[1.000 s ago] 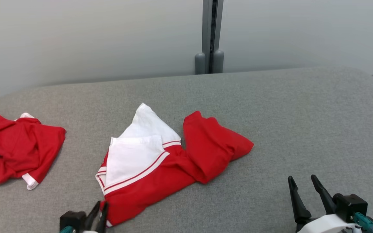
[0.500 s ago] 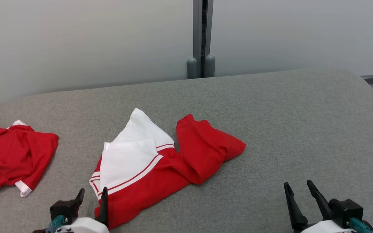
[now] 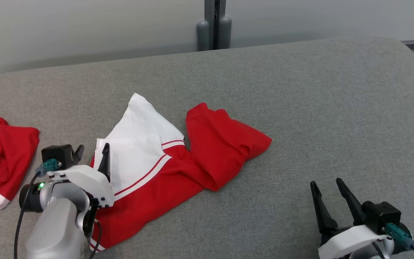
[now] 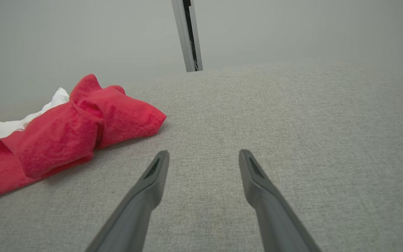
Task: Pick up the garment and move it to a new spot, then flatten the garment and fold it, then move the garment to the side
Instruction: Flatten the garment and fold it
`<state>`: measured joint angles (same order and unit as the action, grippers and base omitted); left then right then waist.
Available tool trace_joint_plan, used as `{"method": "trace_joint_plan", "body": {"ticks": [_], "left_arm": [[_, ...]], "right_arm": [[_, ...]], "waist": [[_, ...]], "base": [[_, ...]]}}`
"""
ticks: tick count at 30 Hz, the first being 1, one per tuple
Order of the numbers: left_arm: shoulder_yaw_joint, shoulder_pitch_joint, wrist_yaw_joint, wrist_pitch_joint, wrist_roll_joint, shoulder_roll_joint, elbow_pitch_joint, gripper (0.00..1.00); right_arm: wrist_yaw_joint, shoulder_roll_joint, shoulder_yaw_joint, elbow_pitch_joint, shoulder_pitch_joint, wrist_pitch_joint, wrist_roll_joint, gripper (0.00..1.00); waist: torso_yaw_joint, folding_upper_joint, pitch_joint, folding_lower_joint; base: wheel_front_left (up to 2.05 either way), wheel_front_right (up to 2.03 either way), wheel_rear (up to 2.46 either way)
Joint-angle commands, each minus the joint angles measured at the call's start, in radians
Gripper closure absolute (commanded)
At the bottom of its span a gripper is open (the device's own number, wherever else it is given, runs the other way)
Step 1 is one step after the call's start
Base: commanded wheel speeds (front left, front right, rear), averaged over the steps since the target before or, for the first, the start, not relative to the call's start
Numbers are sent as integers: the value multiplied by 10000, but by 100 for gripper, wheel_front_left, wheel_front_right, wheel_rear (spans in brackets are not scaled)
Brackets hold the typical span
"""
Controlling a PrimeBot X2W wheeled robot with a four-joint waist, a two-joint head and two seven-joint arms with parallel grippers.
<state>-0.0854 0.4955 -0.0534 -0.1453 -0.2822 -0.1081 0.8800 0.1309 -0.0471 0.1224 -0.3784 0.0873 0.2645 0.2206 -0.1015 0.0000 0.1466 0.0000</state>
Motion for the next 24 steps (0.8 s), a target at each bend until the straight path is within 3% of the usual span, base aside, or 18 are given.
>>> {"method": "trace_joint_plan", "body": {"ticks": [1,6,15,17,18,19,20,22,23,24], "left_arm": [[16,367,-44,93,-39,-110,148,0],[142,1125,28,472,-221,-271,838,0],[191,1629,30,206,-428,-357,1636,0],[159,1692,42,124,-426,-375,1792,17],[137,1731,42,92,-417,-379,1848,20],[126,1770,36,58,-425,-381,1904,31],[100,1794,25,31,-415,-377,1961,51],[58,1807,10,-30,-422,-363,2098,58],[31,1834,-15,-90,-416,-363,2144,70],[4,1876,-21,-175,-398,-368,2157,96]], "right_arm": [[-3,-72,-29,-7,136,-3,60,0],[-1,-70,-37,12,350,-3,79,0],[-3,-70,26,28,548,-3,214,0],[-3,-70,16,43,597,-3,245,0],[-1,-70,10,50,611,-3,258,0],[-1,-70,8,58,622,-3,256,0],[-3,-70,1,63,634,-3,260,0],[-3,-70,-10,59,639,-3,263,0],[-3,-70,-11,58,636,-3,267,0],[-3,-70,-19,52,641,-3,264,0]], "waist": [[-156,0,298,0],[-311,0,647,0],[-497,0,902,0],[-515,0,935,0],[-522,0,950,0],[-528,0,964,0],[-529,0,978,0],[-524,0,1002,0],[-519,0,1011,0],[-511,0,1021,0]], "base": [[0,0,0],[0,0,0],[0,0,0],[0,0,0],[0,0,0],[0,0,0],[0,0,0],[0,0,0],[0,0,0],[0,0,0]]}}
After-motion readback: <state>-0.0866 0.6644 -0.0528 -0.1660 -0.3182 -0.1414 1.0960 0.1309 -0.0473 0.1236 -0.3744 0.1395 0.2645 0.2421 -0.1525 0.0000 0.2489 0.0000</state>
